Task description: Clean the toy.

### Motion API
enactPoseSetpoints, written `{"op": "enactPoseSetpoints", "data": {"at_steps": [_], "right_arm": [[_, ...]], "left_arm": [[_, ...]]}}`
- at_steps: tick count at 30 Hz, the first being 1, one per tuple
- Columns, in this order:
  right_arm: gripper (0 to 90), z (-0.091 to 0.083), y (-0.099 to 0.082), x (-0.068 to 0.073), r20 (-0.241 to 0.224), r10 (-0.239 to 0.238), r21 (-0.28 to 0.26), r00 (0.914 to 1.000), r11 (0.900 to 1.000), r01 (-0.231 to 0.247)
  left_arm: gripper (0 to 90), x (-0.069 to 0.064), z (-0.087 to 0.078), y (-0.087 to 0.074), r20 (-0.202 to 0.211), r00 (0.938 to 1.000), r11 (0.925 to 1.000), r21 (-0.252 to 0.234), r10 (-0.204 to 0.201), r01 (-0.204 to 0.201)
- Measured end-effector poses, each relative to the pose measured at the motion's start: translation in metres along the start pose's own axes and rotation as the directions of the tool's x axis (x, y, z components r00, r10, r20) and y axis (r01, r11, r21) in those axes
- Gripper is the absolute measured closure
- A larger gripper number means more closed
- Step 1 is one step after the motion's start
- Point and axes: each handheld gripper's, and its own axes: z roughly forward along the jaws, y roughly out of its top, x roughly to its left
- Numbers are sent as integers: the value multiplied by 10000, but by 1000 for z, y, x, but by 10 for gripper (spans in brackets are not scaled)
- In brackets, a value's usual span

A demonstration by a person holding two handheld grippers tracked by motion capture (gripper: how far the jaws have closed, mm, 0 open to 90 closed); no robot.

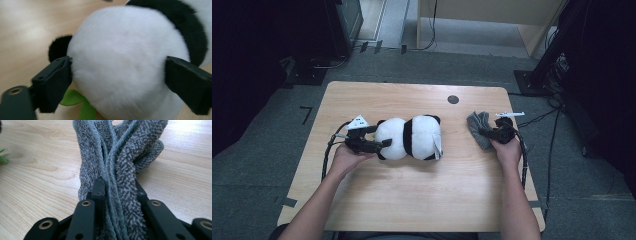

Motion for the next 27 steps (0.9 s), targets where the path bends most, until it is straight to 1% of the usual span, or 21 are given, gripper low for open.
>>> {"op": "enactPoseSetpoints", "data": {"at_steps": [1,2,4,6,8,9,10,11,15,18,21,23,26,27], "right_arm": [[720,0,0,0,-18,29,4,10000,10000,-29],[718,0,0,-1,-55,58,-26,10000,10000,-58],[717,1,-1,-2,-145,186,-27,9997,9998,-186],[715,0,-1,-2,-161,143,-49,9998,9999,-144],[711,0,-1,-2,-123,42,-24,9999,10000,-42],[722,0,-1,-1,-111,85,-1,9999,10000,-85],[732,0,0,-1,-118,150,16,9998,9999,-150],[746,-1,1,-1,-130,315,74,9994,9995,-314],[766,-8,4,2,-90,389,-9,9992,9992,-389],[769,-16,7,7,-52,288,-114,9996,9995,-289],[769,-25,11,13,-152,261,-308,9995,9992,-266],[769,-33,16,21,-312,245,-511,9992,9984,-261],[767,-41,23,34,-479,77,-746,9988,9971,-112],[766,-43,25,39,-505,-23,-753,9987,9972,-15]], "left_arm": [[59,2,2,-2,182,9996,9996,124,-238,235],[38,3,4,-3,280,9988,9991,157,-396,392],[32,3,6,-4,408,9984,9993,29,-382,381],[56,3,7,-5,536,9979,9993,-17,-373,374],[124,2,7,-5,621,9976,9995,-39,-312,315],[158,2,6,-5,591,9979,9997,-6,-247,248],[218,1,4,-4,619,9978,9997,73,-218,214],[251,0,3,-4,559,9983,9998,104,-154,148],[346,-1,-1,-6,448,9989,9999,70,-156,153],[382,-3,-1,-5,384,9991,9999,63,-162,160],[384,-4,-2,-6,327,9994,9999,41,-120,118],[382,-5,-2,-6,284,9996,10000,30,-92,91],[378,-5,-2,-6,263,9996,9999,30,-135,135],[375,-6,-2,-7,255,9996,9999,25,-143,143]]}}
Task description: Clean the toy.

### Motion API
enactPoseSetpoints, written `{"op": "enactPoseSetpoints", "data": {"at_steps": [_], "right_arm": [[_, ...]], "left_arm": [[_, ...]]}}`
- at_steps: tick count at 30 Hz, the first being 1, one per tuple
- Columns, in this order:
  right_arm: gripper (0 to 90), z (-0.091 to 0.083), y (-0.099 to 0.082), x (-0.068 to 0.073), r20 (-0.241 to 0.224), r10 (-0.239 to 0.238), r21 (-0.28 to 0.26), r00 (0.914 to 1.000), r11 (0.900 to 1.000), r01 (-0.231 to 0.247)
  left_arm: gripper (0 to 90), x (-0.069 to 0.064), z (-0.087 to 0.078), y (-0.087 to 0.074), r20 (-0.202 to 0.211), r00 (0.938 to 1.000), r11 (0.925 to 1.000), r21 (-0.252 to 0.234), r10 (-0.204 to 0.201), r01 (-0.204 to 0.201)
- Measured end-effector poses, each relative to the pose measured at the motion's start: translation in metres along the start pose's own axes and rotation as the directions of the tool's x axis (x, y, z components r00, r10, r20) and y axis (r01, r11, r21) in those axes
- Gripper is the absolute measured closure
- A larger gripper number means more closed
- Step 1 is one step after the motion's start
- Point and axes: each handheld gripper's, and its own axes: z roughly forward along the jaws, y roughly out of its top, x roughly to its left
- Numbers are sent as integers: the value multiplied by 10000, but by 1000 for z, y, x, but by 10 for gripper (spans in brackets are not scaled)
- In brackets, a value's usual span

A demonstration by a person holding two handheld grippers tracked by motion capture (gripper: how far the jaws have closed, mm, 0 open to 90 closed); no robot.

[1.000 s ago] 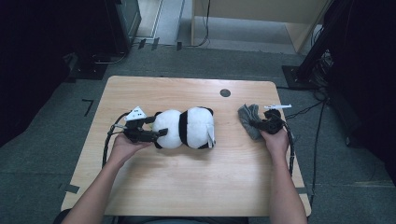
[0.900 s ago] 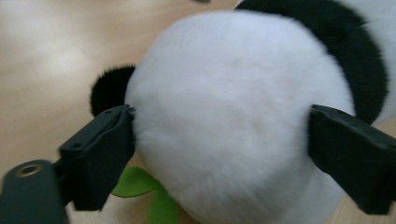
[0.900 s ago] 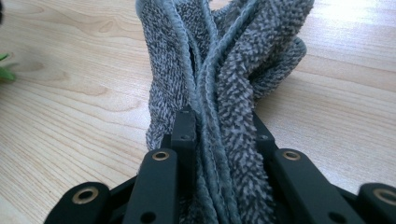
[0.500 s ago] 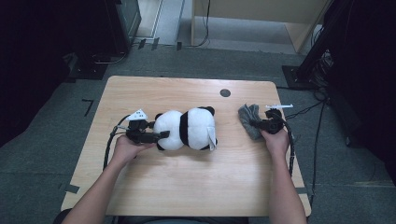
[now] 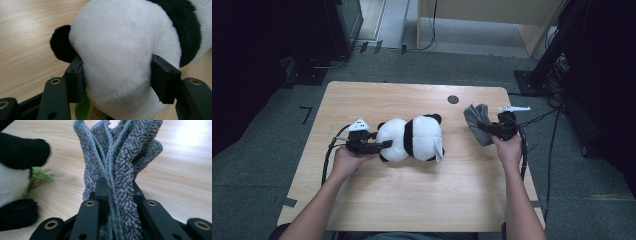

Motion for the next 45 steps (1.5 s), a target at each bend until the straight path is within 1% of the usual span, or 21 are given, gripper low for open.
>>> {"op": "enactPoseSetpoints", "data": {"at_steps": [3,7,10,12,13,16,20,21,22,24,26,27,36,38,41,45], "right_arm": [[765,-1,9,12,-40,-283,71,9996,9996,283],[765,-1,23,24,-144,-439,112,9989,9990,441],[762,-1,34,35,-352,-595,9,9976,9982,595],[760,1,41,42,-420,-683,32,9968,9976,685],[760,2,45,46,-469,-742,129,9961,9971,748],[760,5,56,56,-599,-947,153,9937,9953,958],[760,8,74,75,-790,-1215,146,9894,9923,1230],[760,10,79,82,-839,-1353,156,9872,9904,1371],[760,11,82,86,-898,-1374,212,9864,9900,1398],[759,16,89,99,-985,-1663,255,9811,9852,1695],[758,20,95,108,-1138,-1727,276,9784,9838,1769],[758,22,97,113,-1152,-1844,292,9761,9816,1889],[758,40,114,150,-1535,-2164,479,9642,9730,2260],[758,46,117,158,-1570,-2303,582,9604,9686,2418],[758,58,119,174,-1711,-2434,824,9547,9621,2601],[756,73,122,196,-1955,-2728,967,9420,9505,2953]], "left_arm": [[367,0,0,-1,5,10000,10000,-45,-69,69],[363,-1,0,-1,-7,10000,9999,-89,-78,78],[360,0,0,-2,11,9999,9999,-116,-106,106],[355,0,0,-2,-18,9999,9998,-92,-152,152],[354,-1,0,-1,-37,9998,9998,-79,-177,176],[355,-1,0,-1,-65,9998,9998,-57,-165,165],[356,-1,0,-1,-62,9998,9998,-71,-169,169],[355,-1,0,-1,-63,9998,9998,-68,-177,177],[355,-1,0,-1,-68,9998,9998,-70,-170,169],[354,-1,-1,-1,-73,9998,9999,-62,-159,159],[354,-1,-1,-1,-68,9999,9999,-67,-151,150],[354,-1,-1,-1,-69,9999,9999,-66,-146,145],[355,-2,-1,-1,-82,9999,9999,-47,-98,97],[356,-2,-1,-1,-107,9999,9999,-36,-94,94],[357,-2,-1,0,-117,9999,10000,-25,-96,95],[358,-2,-1,0,-125,9999,10000,24,-46,46]]}}
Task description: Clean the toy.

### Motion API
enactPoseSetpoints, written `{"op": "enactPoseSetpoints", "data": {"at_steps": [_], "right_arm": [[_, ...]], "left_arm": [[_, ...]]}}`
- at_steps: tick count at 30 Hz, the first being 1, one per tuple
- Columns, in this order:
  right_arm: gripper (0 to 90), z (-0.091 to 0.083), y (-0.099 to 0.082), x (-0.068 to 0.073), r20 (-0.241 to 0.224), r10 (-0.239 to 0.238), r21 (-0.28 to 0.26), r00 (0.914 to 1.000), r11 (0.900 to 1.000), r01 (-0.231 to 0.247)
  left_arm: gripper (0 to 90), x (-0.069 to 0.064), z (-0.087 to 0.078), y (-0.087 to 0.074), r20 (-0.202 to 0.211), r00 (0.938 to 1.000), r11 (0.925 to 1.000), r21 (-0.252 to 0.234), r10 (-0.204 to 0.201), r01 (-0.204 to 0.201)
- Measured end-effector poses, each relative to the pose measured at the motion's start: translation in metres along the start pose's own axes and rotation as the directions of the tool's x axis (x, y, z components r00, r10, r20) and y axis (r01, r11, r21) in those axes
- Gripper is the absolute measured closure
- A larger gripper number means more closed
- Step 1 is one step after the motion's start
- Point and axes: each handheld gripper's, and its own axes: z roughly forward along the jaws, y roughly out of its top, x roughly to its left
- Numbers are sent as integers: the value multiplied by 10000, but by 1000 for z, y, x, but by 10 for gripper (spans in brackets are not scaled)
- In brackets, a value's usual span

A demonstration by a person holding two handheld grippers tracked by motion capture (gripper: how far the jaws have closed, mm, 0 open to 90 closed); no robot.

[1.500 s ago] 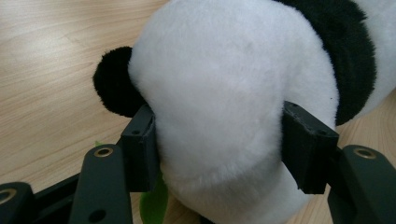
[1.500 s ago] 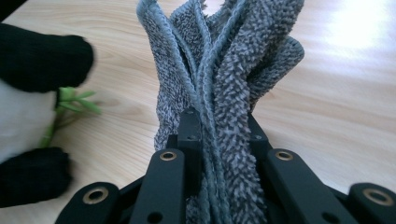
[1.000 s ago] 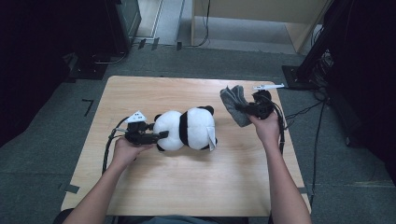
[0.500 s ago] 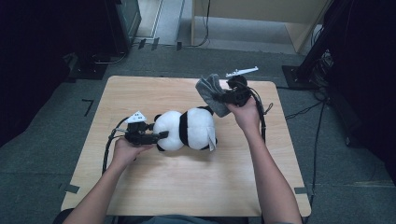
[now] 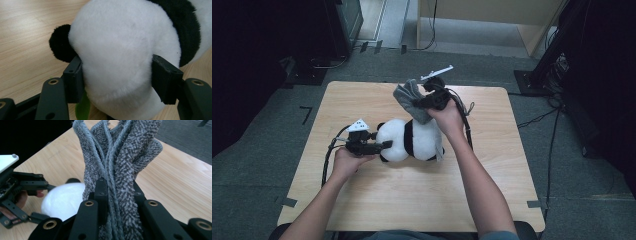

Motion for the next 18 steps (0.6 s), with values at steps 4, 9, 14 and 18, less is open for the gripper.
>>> {"op": "enactPoseSetpoints", "data": {"at_steps": [4,9,14,18], "right_arm": [[756,18,10,16,-226,-183,212,9996,9996,188],[756,39,18,33,-450,-415,455,9981,9980,436],[756,59,21,47,-816,-500,601,9954,9967,550],[756,78,21,59,-1180,-522,983,9916,9931,640]], "left_arm": [[358,0,0,0,-8,10000,10000,6,-13,13],[360,-1,0,0,-16,10000,10000,-34,-53,53],[359,-1,0,0,0,10000,10000,-38,-77,77],[362,-1,0,0,-55,10000,10000,23,-37,37]]}}
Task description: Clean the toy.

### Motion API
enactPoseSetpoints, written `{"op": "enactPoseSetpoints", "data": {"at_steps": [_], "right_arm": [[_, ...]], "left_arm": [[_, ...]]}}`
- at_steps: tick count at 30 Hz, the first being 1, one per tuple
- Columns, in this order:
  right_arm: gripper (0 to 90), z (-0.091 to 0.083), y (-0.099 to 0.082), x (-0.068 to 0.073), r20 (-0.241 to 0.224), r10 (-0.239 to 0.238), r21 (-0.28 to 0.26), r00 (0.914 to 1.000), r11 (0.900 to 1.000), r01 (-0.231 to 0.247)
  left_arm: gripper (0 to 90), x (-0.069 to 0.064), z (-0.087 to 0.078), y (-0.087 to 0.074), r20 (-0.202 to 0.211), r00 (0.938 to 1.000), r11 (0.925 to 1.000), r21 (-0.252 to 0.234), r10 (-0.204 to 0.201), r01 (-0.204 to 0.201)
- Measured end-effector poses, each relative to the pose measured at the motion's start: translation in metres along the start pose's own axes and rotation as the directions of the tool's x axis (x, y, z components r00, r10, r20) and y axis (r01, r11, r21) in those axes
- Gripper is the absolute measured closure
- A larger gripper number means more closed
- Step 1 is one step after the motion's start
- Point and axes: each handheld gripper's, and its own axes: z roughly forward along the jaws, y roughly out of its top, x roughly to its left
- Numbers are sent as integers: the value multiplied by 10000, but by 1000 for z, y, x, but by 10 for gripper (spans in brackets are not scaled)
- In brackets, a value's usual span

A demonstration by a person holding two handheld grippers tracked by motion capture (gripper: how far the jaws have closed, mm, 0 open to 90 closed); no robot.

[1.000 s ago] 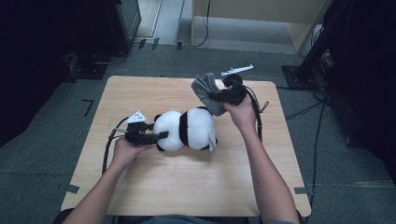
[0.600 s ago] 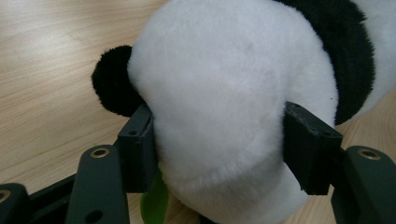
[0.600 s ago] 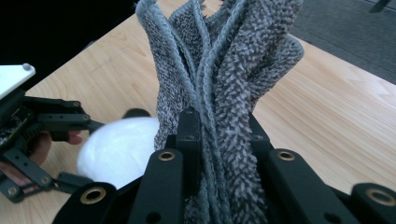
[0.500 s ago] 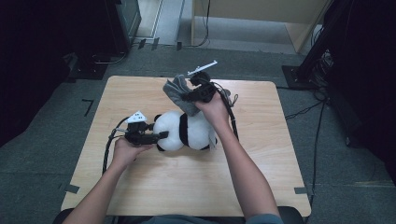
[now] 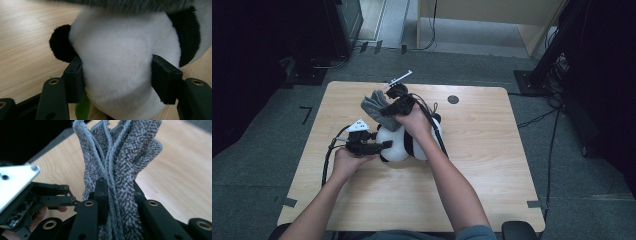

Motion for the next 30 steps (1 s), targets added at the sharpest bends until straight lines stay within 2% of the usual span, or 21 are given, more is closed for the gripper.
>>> {"op": "enactPoseSetpoints", "data": {"at_steps": [3,5,6,10,17,21,25,30], "right_arm": [[754,14,-1,4,29,-167,528,9999,9985,165],[752,21,-3,5,371,-328,921,9988,9953,292],[752,22,-4,3,541,-386,1044,9978,9940,328],[752,17,-6,-5,639,-148,1186,9978,9929,71],[754,-1,-11,-23,1302,-97,1460,9914,9892,-95],[754,-16,-22,-45,1584,155,1700,9873,9845,-427],[755,-37,-35,-69,1643,916,1237,9821,9859,-1126],[756,-57,-47,-88,1926,1374,970,9716,9826,-1582]], "left_arm": [[369,0,0,0,-57,10000,10000,43,-35,36],[374,0,0,0,-63,9999,9998,82,-153,154],[381,0,0,0,-62,9997,9997,88,-218,219],[446,-2,0,2,-142,9987,9986,182,-486,489],[484,-1,1,3,-185,9970,9968,254,-749,753],[492,-2,1,3,-203,9971,9970,219,-739,744],[497,-1,1,3,-185,9970,9970,194,-751,754],[496,-1,1,3,-182,9970,9970,179,-747,750]]}}
